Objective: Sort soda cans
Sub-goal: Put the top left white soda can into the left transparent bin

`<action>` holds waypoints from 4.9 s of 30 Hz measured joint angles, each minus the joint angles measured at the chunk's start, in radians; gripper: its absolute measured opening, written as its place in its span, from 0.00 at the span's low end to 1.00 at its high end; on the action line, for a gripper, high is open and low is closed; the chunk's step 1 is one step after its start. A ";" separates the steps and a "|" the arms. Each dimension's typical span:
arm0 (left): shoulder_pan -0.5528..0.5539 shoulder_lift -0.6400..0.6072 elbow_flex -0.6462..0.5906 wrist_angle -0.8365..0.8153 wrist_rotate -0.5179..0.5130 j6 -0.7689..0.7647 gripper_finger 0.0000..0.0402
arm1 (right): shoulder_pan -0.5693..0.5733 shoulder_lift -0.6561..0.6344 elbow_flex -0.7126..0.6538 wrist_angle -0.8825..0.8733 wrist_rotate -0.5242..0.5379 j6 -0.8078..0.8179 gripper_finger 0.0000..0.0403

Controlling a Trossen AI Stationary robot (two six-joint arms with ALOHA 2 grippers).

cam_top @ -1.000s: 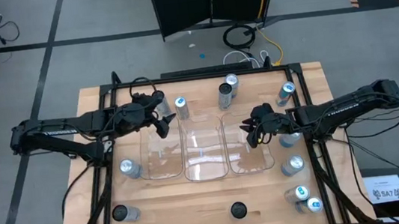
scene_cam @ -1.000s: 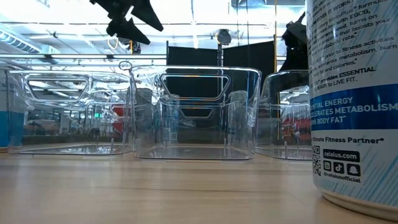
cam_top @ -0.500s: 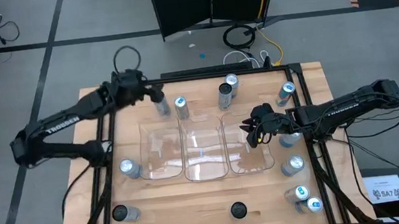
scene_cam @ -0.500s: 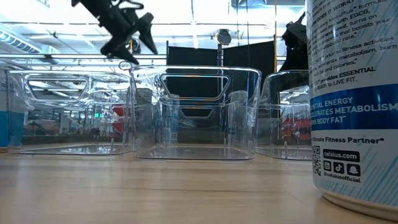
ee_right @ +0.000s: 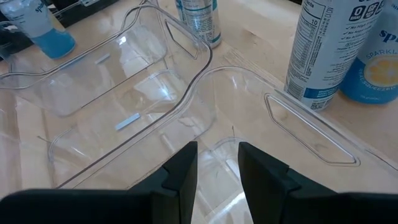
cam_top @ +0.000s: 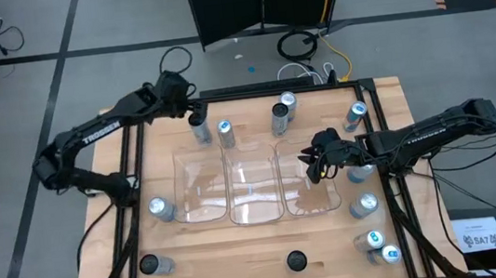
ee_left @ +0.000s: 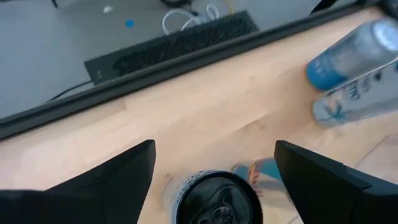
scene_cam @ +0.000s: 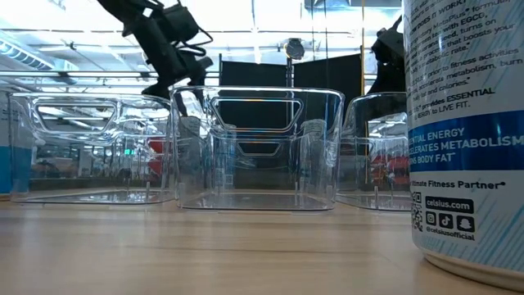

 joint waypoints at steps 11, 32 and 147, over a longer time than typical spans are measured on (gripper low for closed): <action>-0.016 0.088 0.021 -0.082 -0.002 -0.001 0.84 | 0.000 0.000 0.000 0.000 0.000 -0.021 0.27; -0.080 0.103 0.018 -0.186 -0.011 0.007 0.84 | 0.000 0.000 0.000 0.000 0.000 -0.018 0.27; -0.548 -0.171 -0.205 -0.386 -0.297 -0.551 0.74 | 0.000 0.000 0.000 0.002 0.000 -0.018 0.27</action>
